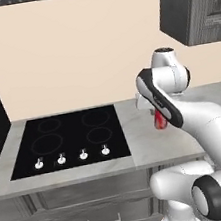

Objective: Four empty soda cans are scattered around the kitchen. Gather all the cans and cluster them next to the stove for recycling.

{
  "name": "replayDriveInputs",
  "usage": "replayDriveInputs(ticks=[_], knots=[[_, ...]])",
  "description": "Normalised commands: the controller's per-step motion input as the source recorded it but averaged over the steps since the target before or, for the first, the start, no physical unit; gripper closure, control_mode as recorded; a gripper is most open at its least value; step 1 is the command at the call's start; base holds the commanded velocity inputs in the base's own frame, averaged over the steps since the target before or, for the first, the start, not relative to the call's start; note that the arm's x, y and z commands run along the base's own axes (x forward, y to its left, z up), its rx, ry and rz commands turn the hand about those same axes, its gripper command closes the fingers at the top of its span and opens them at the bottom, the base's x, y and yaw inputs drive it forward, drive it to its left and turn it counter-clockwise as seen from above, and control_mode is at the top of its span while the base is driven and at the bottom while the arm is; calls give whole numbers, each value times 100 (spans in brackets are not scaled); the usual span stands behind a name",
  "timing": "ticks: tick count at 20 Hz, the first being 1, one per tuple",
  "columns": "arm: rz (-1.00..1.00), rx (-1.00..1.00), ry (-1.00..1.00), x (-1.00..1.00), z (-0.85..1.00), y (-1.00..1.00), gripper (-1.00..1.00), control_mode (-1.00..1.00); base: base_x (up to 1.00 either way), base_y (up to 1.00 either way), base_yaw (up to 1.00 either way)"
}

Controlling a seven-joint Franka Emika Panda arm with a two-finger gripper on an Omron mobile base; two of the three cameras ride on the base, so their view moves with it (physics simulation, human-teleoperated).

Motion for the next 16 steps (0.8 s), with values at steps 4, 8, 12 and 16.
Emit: replayDriveInputs(ticks=[4,8,12,16], knots=[[3,0,-2,39,-12,10,100,-100,0,0,0],[4,0,0,43,-16,13,100,-100,0,0,0],[3,0,0,42,-21,4,100,-100,0,0,0],[2,0,0,36,-34,0,100,-100,0,0,0]])
